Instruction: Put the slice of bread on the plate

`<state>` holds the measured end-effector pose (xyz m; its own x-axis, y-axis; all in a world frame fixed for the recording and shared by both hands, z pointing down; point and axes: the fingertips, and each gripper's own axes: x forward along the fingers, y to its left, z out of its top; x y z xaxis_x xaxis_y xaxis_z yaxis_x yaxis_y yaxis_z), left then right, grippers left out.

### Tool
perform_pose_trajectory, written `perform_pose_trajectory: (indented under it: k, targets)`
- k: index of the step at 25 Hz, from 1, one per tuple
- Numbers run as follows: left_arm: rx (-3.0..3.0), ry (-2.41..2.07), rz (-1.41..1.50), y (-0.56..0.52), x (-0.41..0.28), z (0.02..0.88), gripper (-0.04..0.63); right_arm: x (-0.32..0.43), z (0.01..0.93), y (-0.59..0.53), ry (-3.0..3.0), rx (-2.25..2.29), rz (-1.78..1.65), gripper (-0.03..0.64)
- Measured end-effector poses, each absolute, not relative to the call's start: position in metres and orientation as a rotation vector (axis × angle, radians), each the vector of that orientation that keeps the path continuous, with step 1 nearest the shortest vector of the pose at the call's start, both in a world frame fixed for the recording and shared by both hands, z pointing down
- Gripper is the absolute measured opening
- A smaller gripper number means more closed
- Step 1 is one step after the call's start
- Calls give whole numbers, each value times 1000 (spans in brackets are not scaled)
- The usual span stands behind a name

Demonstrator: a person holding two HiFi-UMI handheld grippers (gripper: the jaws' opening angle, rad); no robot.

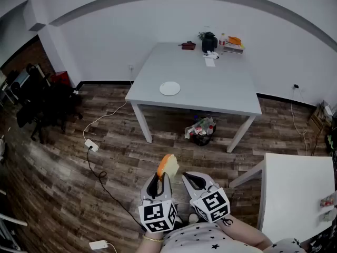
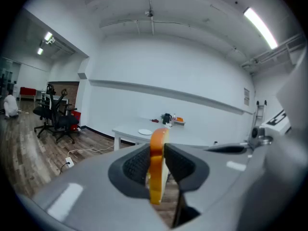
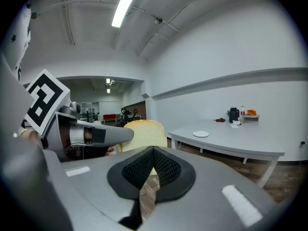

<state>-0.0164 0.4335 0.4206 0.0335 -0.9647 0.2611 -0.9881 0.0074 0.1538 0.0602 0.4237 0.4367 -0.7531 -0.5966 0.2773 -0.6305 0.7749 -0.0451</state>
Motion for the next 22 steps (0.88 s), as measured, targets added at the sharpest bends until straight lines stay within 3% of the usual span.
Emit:
perform_pose_trajectory:
  k: [22]
  targets:
    - [1995,-1981,133,424,-75,449,97,3,456,413,-2709,935,216,-2]
